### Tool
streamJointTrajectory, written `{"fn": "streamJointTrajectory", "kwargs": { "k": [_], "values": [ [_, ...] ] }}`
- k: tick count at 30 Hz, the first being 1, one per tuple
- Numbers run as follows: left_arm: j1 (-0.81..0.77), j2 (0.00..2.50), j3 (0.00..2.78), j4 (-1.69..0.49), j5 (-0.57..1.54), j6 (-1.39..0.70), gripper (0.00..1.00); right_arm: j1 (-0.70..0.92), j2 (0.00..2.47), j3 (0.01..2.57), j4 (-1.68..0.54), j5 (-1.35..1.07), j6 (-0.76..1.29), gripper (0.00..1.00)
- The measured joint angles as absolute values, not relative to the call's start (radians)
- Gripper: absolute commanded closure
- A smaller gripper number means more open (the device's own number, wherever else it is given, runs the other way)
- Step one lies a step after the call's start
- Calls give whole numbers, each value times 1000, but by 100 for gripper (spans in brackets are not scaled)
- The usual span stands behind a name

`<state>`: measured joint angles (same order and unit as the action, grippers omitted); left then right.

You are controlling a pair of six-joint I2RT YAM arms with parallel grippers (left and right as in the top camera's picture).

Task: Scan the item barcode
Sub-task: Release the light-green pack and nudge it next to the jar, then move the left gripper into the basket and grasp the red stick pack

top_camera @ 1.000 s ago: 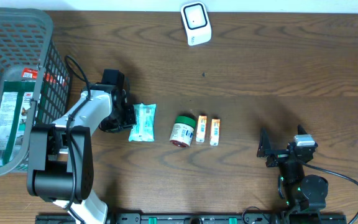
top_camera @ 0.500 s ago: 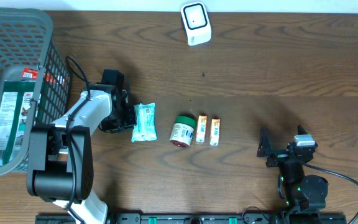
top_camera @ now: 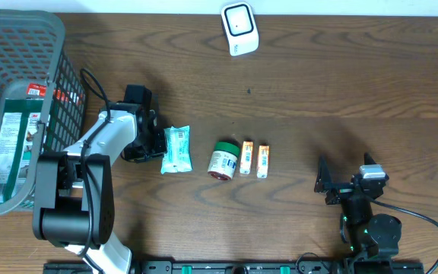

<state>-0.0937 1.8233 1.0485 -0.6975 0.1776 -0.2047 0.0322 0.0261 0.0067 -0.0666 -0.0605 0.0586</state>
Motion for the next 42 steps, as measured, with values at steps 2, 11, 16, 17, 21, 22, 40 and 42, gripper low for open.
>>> {"fn": "streamJointTrajectory", "kwargs": {
  "k": [2,11,16,17,21,22,40,42],
  "values": [
    [-101,1823,1048,-694,178,-205,71,32,26,7,-67,-60,59,1],
    [-194,1823,1048,-624,179,-205,71,32,26,7,-67,-60,59,1],
    [-233,1823,1048,-602,182,-205,71,32,26,7,-67,-60,59,1],
    [-237,1823,1048,-601,182,-205,71,32,26,7,-67,-60,59,1],
    [-234,1817,1050,-648,181,-204,69,32,26,7,-67,-60,59,1],
    [-229,1811,1057,-683,176,-202,67,32,26,7,-66,-60,59,1],
    [96,1306,1669,-815,-254,-151,25,32,26,7,-67,-60,59,1],
    [167,1309,1669,-803,-286,-151,20,32,26,7,-67,-60,59,1]
  ]
}}
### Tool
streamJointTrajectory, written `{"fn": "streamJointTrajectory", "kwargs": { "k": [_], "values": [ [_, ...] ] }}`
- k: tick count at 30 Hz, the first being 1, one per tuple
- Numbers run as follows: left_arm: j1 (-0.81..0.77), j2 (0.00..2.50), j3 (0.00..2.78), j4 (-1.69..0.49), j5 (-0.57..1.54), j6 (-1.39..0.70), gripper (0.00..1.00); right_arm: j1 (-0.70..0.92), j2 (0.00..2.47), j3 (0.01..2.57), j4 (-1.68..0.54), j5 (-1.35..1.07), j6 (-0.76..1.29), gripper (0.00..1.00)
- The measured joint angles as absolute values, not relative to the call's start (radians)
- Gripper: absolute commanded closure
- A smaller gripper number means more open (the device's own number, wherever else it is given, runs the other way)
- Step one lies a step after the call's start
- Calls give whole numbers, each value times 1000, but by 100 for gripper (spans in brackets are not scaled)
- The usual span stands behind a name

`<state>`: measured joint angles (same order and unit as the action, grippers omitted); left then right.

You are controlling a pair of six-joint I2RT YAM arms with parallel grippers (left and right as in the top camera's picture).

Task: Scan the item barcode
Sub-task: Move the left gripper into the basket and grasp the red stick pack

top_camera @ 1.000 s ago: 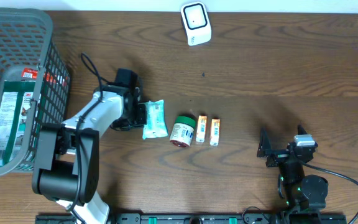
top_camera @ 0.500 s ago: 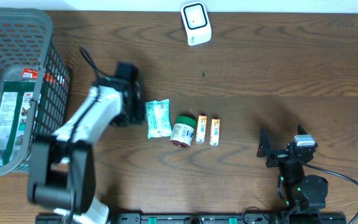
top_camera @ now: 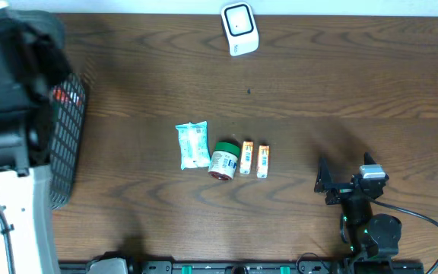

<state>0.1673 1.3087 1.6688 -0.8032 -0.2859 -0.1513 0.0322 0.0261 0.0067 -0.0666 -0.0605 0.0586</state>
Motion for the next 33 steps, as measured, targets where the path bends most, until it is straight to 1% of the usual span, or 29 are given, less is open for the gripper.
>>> {"fn": "streamJointTrajectory", "kwargs": {
  "k": [1,5,10,14,19,21,24,26,27,28,30,31,33],
  "values": [
    [207,1320,1669,-804,-297,-150,16,32,26,7,-67,-60,59,1],
    [334,1396,1668,-827,-321,-153,9,32,26,7,-67,-60,59,1],
    [459,1550,1667,-838,-298,-152,7,32,26,7,-67,-60,59,1],
    [526,1673,1666,-817,-187,-152,8,32,26,7,-67,-60,59,1],
    [572,1797,1663,-748,-49,-164,8,32,26,7,-67,-60,59,1],
    [576,1835,1662,-686,17,-169,2,32,26,7,-67,-60,59,1],
    [574,1868,1662,-613,114,-181,1,32,26,7,-67,-60,59,1],
    [570,1879,1662,-598,160,-189,13,32,26,7,-67,-60,59,1],
    [569,1884,1662,-595,173,-194,16,32,26,7,-67,-60,59,1],
    [568,1888,1662,-593,181,-202,25,32,26,7,-67,-60,59,1],
    [566,1903,1662,-599,176,-270,37,32,26,7,-67,-60,59,1],
    [564,1909,1662,-602,169,-287,41,32,26,7,-67,-60,59,1],
    [561,1933,1662,-601,155,-340,42,32,26,7,-67,-60,59,1]
  ]
}}
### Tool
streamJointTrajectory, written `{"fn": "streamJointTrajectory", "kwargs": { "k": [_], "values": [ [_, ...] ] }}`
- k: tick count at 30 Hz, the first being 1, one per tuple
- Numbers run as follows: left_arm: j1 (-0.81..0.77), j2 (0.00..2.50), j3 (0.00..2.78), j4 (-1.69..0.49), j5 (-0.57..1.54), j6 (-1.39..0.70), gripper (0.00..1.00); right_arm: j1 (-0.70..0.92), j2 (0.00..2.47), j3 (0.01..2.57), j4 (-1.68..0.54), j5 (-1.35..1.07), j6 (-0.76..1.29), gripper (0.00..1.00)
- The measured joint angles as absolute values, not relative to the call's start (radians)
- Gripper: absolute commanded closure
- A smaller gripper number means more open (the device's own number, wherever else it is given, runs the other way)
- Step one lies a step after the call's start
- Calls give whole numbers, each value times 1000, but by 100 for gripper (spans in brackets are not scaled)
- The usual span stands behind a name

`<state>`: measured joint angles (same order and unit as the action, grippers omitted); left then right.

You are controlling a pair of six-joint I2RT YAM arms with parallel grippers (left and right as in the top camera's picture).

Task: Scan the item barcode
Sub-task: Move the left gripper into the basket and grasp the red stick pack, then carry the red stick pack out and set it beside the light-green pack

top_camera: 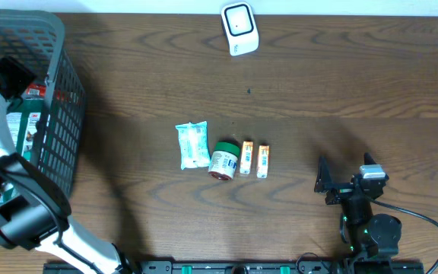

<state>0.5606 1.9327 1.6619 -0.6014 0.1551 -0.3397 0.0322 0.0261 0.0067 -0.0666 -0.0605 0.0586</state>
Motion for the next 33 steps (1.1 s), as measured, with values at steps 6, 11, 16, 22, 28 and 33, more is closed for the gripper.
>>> {"fn": "streamJointTrajectory", "kwargs": {
  "k": [6,11,16,22,28,33],
  "values": [
    [515,2023,1662,-574,142,-411,50,32,26,7,-67,-60,59,1],
    [463,2077,1662,-553,113,-466,53,32,26,7,-67,-60,59,1],
    [444,2095,1662,-507,71,-507,54,32,26,7,-67,-60,59,1],
    [444,2122,1662,-490,44,-536,55,32,26,7,-67,-60,59,1],
    [444,2201,1662,-472,24,-550,57,32,26,7,-67,-60,59,1],
    [445,2217,1671,-456,14,-559,92,32,26,7,-67,-60,59,1]
  ]
}}
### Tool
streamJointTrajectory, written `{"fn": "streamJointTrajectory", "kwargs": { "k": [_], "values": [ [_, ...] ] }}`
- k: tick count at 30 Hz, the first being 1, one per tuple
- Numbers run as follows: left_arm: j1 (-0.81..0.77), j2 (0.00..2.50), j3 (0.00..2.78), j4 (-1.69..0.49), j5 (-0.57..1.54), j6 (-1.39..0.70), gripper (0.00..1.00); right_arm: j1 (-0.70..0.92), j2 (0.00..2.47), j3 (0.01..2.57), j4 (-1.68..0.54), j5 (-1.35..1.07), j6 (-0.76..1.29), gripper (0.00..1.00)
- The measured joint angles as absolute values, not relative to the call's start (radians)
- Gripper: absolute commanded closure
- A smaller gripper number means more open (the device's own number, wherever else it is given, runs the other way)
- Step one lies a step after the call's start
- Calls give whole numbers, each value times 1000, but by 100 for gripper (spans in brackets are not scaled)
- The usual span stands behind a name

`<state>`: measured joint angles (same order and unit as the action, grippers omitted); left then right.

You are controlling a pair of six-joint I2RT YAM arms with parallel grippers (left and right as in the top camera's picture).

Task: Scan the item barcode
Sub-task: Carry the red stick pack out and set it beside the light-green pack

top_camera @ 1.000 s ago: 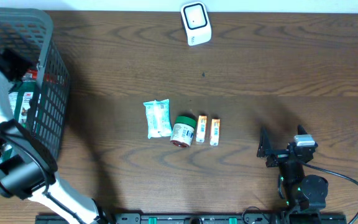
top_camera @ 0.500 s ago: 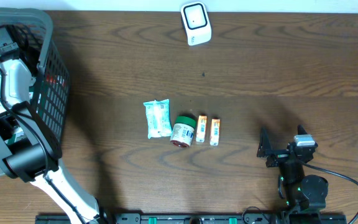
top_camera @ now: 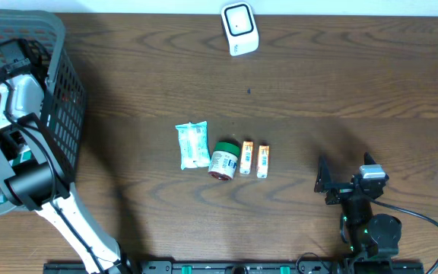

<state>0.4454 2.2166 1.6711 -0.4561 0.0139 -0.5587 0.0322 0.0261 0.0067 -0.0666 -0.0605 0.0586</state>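
Observation:
The white barcode scanner [top_camera: 239,28] lies at the table's far edge. In the middle sit a pale green packet [top_camera: 192,144], a green-lidded jar [top_camera: 223,160] and two small orange tubes [top_camera: 255,160]. My left arm reaches down into the grey basket [top_camera: 59,91]; its gripper [top_camera: 20,53] is inside it, and its jaws are not visible. My right gripper [top_camera: 327,183] rests at the near right with its jaws apart and nothing in them.
The basket at the far left holds a large flat package. The right arm's base and cable sit at the near right edge.
My left arm has shifted inside the basket, its wrist now further right and lower over the package. The items on the table and the right arm are unchanged.
My left gripper was beside the green packet on the table. Then the arm was raised close to the camera at the left, and the packet lay further right against the jar. After that the arm reached into the basket, where it now is.

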Motion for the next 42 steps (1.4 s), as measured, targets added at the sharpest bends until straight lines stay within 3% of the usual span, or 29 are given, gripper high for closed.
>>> {"fn": "streamJointTrajectory", "kwargs": {
  "k": [11,17,23,31,42],
  "values": [
    [459,2118,1662,-526,10,-557,93,32,26,7,-67,-60,59,1],
    [478,1734,1661,-654,-86,-557,93,32,26,7,-67,-60,59,1],
    [445,1334,1687,-956,-115,-576,93,32,26,7,-67,-60,59,1],
    [198,1210,1650,-1158,90,-433,93,32,26,7,-66,-60,59,1],
    [-162,1404,1372,-1102,184,-214,92,32,26,7,-67,-60,59,1]
  ]
}}
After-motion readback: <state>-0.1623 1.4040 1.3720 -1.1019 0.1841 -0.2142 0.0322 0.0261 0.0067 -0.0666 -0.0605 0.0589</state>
